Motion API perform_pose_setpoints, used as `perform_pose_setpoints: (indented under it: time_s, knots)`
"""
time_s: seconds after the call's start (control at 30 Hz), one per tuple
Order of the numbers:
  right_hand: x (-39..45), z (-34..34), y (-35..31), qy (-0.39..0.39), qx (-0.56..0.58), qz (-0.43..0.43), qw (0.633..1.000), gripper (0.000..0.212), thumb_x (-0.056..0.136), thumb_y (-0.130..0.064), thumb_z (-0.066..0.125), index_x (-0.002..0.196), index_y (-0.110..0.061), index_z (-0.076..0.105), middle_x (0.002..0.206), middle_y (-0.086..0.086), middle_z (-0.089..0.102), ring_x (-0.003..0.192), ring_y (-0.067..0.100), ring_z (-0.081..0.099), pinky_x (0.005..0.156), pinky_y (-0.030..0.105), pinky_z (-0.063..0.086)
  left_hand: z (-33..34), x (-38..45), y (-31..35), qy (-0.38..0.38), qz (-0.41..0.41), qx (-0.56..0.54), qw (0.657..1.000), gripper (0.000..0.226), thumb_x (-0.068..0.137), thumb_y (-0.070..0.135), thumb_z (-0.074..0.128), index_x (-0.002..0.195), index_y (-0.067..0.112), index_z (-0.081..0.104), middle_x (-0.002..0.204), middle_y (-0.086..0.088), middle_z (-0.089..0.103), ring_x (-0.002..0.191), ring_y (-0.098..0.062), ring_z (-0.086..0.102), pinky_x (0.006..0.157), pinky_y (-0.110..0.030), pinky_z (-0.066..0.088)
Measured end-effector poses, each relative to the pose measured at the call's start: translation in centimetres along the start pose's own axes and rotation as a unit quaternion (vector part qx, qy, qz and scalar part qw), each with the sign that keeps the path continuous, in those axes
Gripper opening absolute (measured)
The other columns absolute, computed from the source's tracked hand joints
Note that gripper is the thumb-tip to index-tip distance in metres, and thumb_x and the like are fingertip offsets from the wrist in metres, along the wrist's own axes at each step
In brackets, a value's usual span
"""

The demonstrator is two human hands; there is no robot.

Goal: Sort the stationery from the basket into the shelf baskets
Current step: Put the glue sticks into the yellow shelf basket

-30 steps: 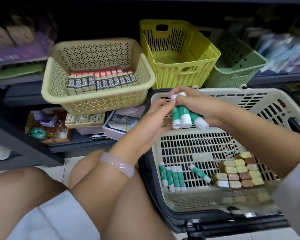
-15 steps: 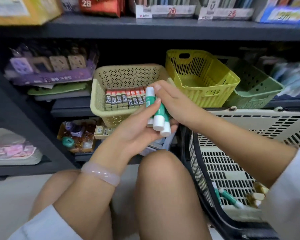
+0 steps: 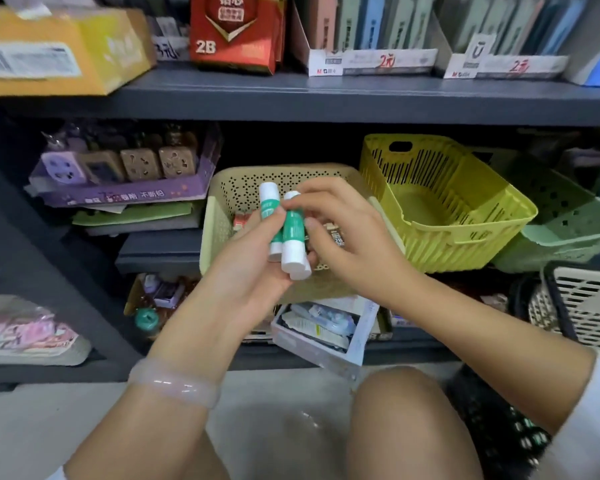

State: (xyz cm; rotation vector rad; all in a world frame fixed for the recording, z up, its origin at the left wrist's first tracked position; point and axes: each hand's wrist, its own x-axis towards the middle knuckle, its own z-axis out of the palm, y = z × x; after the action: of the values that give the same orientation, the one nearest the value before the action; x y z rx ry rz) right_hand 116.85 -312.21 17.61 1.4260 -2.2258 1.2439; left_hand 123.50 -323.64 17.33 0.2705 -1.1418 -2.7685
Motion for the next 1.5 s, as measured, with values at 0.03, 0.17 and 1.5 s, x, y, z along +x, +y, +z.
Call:
perform_pose_setpoints:
  time_s: [0.03, 0.17, 1.5]
  knots:
    - [0.6, -0.2, 0.7, -0.014, -0.011, -0.005, 1.0, 0.032, 0.087, -0.003, 0.049, 0.115, -0.005, 0.062, 0.119, 0.011, 0.053, 0.109, 0.018, 0.053, 0.095, 0.029, 0.043, 0.0, 0.8, 0.2, 0.007, 0.007, 0.002, 1.0, 0.019, 0.096, 0.018, 0.042, 0.11, 0.015, 0.055, 0.076, 0.0, 0.069, 0.064, -0.01, 0.066, 0.053, -0.024, 0.052]
    - [2.3, -1.1, 3.2, -0.076, -0.07, -0.034, 0.994, 0.039, 0.09, -0.02, 0.049, 0.127, -0.01, 0.054, 0.129, 0.008, 0.05, 0.12, 0.019, 0.046, 0.102, 0.029, 0.036, 0.0, 3.5, 0.3, 0.04, 0.032, 0.024, 0.998, 0.017, 0.096, 0.019, 0.043, 0.102, 0.017, 0.059, 0.072, 0.002, 0.066, 0.056, -0.007, 0.063, 0.047, -0.019, 0.048]
    - [-1.6, -16.5, 14.4, -0.16, -0.056, 0.175, 0.97, 0.021, 0.088, -0.042, 0.051, 0.08, -0.024, 0.056, 0.072, -0.005, 0.066, 0.058, 0.007, 0.065, 0.056, 0.025, 0.054, 12.8, 11.2, -8.1, 0.228, 0.155, 0.082, 0.958, 0.008, 0.096, 0.008, 0.045, 0.09, 0.011, 0.049, 0.082, -0.01, 0.057, 0.056, -0.014, 0.059, 0.052, -0.021, 0.055]
